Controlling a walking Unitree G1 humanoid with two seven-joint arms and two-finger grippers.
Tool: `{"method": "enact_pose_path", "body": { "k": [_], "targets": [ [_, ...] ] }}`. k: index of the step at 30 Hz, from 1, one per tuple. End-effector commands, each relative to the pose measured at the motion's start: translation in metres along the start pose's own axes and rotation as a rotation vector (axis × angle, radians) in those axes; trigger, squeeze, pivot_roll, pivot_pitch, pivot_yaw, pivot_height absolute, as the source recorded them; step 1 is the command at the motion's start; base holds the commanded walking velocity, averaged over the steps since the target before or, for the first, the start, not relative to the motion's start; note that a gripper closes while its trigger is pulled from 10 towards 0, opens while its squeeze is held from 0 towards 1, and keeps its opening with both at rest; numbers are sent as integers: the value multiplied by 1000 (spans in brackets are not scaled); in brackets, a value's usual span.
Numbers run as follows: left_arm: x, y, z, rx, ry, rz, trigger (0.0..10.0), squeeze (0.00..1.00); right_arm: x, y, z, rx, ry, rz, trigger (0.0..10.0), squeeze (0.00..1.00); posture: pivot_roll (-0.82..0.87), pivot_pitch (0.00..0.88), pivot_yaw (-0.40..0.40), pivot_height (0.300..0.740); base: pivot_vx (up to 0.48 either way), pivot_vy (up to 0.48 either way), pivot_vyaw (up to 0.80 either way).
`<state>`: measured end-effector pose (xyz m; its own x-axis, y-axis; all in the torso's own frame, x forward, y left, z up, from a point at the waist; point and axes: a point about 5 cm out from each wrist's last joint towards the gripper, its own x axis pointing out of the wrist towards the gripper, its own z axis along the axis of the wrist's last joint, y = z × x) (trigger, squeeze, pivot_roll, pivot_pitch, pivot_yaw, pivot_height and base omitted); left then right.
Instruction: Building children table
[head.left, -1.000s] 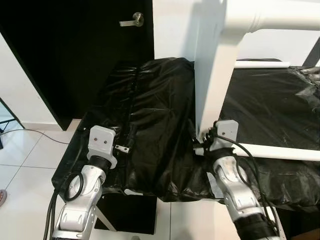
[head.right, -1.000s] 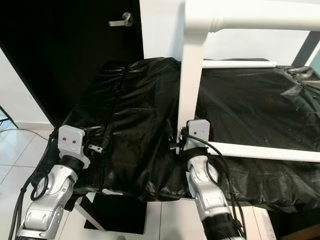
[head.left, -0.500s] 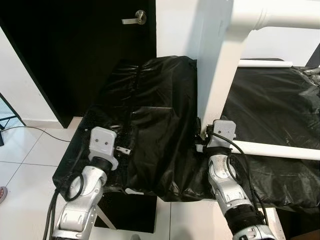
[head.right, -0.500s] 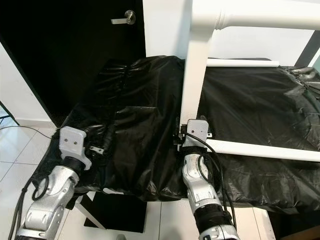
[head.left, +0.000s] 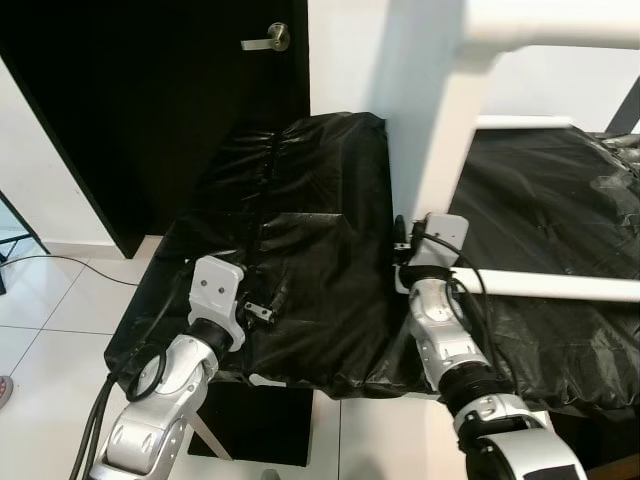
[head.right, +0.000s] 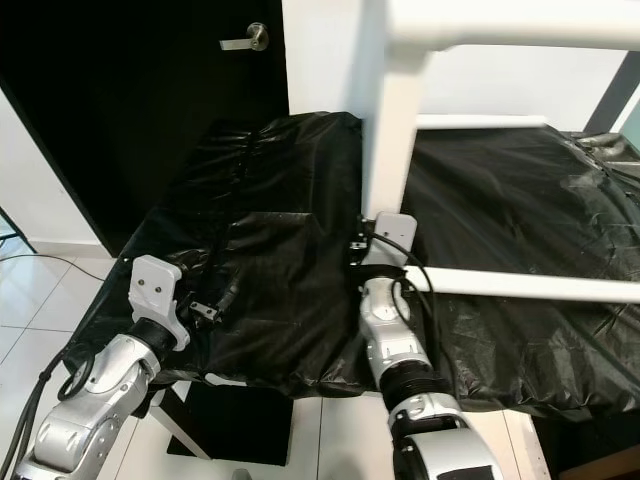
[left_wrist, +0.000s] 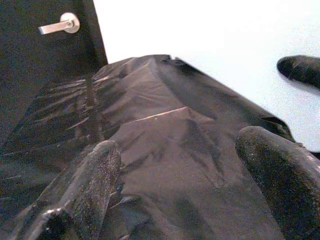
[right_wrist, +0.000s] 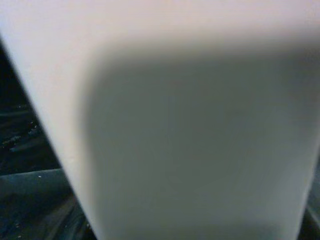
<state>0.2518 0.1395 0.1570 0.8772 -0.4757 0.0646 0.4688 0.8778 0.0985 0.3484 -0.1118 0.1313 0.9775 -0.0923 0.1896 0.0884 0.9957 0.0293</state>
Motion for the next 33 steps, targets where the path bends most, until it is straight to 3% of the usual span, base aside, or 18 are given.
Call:
{"method": "enact_pose_path", "body": {
  "k": [1,4,10,15,19,20,21,22,23,25,26,33],
  "targets": [
    [-1,-8,5,4,-5,-199,10000,0,1,9,5,2,-29,54,0,0,141,0,6,740,0,0,0],
    [-2,-4,11,-7,-19,-207,10000,0,-4,19,8,27,-73,100,0,0,139,0,6,740,0,0,0],
    [-2,6,19,6,-32,-199,10000,0,-33,51,15,88,-162,257,0,0,134,0,11,740,0,0,0],
    [-3,6,19,2,-30,-205,10000,0,-47,61,17,91,-181,325,0,0,136,0,0,740,0,0,0],
    [-4,6,19,2,-33,-211,10000,0,-50,60,15,84,-178,330,0,0,140,0,-5,740,0,0,0],
    [-4,6,19,2,-34,-213,10000,0,-51,60,13,86,-173,332,2000,0,140,0,-4,740,0,0,0],
    [-4,6,19,1,-34,-215,10000,0,-51,60,13,87,-168,333,4627,0,140,0,-3,740,0,0,0],
    [-4,6,19,1,-34,-215,10000,0,-52,60,12,89,-166,334,5373,0,140,0,-3,740,0,0,0],
    [-4,7,21,3,-34,-219,10000,0,-52,61,12,88,-160,337,10000,0,142,0,-2,740,0,0,0],
    [-5,7,22,12,-35,-221,10000,0,-53,60,12,90,-155,339,10000,0,143,0,-2,740,0,0,0],
    [-5,7,22,11,-36,-222,10000,0,-54,60,12,99,-154,339,10000,965,144,0,0,740,0,0,0],
    [-6,8,23,6,-28,-222,10000,0,-65,57,7,124,-141,412,10000,1000,138,0,10,740,0,0,0]
  ]
}}
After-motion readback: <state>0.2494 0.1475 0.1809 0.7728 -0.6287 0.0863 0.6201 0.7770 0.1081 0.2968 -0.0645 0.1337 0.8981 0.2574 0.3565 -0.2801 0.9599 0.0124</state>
